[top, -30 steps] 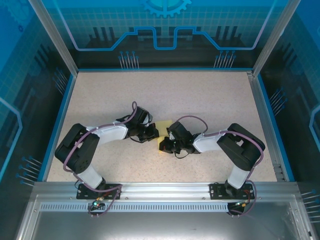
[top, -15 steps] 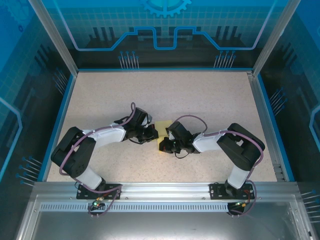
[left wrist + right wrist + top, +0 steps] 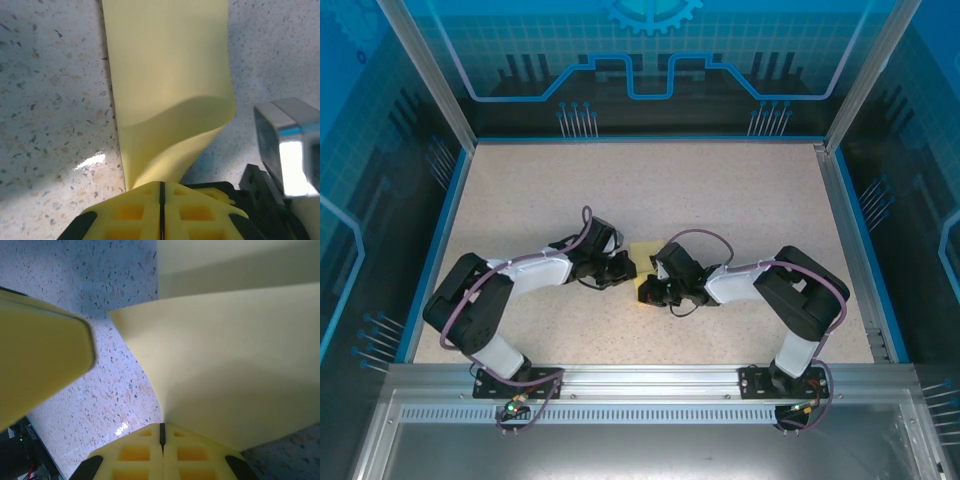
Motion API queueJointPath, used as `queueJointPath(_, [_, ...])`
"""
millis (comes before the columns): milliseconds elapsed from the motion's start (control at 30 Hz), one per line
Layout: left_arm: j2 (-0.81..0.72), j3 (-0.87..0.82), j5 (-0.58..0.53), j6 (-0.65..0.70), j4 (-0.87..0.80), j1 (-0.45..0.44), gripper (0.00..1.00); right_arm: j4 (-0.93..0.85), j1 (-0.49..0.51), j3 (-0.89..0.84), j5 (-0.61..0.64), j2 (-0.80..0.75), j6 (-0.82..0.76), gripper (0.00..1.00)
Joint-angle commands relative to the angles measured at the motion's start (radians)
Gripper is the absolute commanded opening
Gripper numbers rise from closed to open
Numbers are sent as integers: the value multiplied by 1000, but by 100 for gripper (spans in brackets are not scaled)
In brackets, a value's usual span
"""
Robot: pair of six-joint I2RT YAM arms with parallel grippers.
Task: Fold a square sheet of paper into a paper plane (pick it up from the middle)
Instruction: Third fold the triangle at the center of the table.
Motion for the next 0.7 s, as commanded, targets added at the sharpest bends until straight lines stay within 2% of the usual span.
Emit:
queueJointPath(0, [40, 18, 20, 19, 21, -11, 9, -36, -2, 12, -15, 20, -20, 0])
queueJointPath(667, [133, 52, -7, 26, -21, -13, 5, -36, -8, 11, -19, 2, -17, 0])
